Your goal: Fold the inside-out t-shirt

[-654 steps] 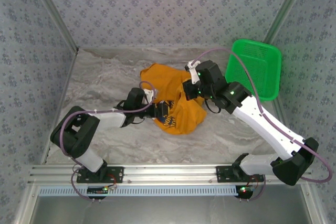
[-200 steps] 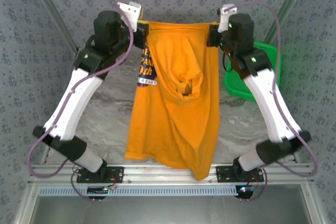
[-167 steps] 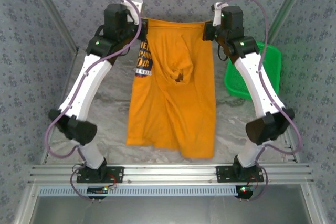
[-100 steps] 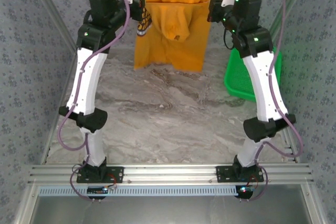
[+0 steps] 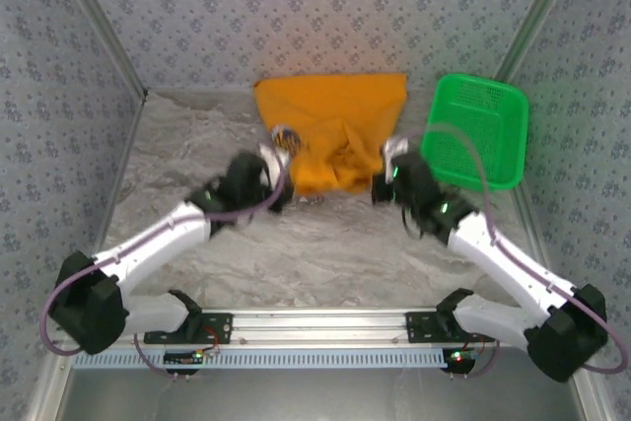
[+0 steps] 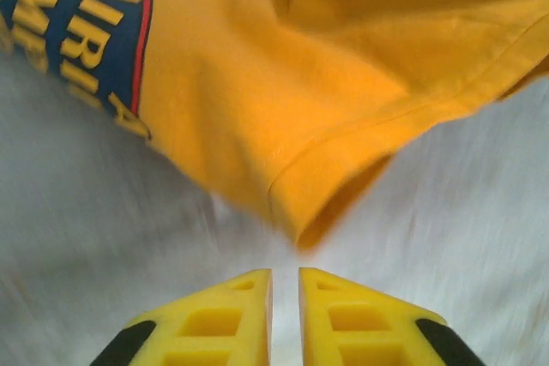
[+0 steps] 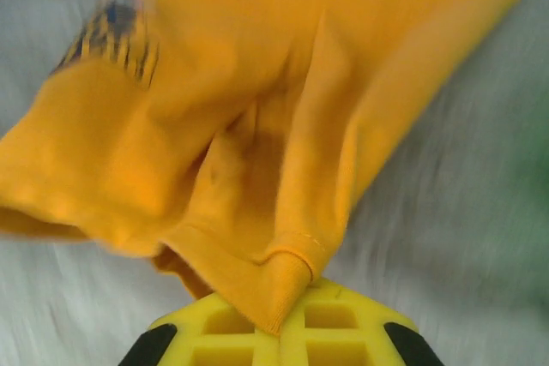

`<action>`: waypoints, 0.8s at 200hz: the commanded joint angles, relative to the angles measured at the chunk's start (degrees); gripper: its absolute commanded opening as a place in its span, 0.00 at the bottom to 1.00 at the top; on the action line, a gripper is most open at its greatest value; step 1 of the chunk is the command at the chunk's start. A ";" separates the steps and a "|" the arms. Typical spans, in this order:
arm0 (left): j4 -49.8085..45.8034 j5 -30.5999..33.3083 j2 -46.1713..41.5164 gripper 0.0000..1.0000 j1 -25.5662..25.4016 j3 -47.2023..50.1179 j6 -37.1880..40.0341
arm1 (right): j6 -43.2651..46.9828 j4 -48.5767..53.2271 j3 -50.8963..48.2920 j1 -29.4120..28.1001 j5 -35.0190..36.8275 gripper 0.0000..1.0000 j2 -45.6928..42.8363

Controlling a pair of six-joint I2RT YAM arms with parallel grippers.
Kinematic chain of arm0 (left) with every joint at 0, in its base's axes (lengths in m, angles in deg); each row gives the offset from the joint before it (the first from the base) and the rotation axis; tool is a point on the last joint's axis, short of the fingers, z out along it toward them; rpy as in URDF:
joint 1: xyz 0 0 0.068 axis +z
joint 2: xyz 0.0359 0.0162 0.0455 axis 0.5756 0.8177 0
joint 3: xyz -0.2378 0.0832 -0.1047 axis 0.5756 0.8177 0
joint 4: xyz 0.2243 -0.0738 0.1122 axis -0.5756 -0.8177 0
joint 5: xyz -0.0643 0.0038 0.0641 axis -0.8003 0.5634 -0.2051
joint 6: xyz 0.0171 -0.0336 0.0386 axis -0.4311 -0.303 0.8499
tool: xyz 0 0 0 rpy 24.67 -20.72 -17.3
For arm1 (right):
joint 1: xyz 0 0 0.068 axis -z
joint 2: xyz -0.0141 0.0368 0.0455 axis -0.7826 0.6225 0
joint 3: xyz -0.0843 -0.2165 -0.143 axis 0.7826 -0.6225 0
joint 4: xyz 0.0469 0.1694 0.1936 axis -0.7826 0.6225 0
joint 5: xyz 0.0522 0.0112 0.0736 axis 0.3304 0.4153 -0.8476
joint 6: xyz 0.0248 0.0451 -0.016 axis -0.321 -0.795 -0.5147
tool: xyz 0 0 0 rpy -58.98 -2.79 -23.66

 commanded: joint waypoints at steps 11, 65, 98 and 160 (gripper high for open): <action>16.99 7.11 -13.72 0.46 -5.21 20.05 -19.25 | -19.60 2.37 -17.47 -12.22 8.81 0.31 -17.14; -2.01 8.49 -31.18 0.62 -6.50 14.73 -16.97 | -15.85 14.54 -12.45 -10.35 5.99 0.42 -22.87; -4.25 5.02 -19.64 0.66 -6.57 4.83 -11.40 | -7.04 8.85 -3.81 -7.47 0.67 0.45 -5.63; -1.14 3.20 11.67 0.76 -5.09 -14.22 -13.89 | -6.88 -1.82 7.70 6.50 -9.72 0.47 19.14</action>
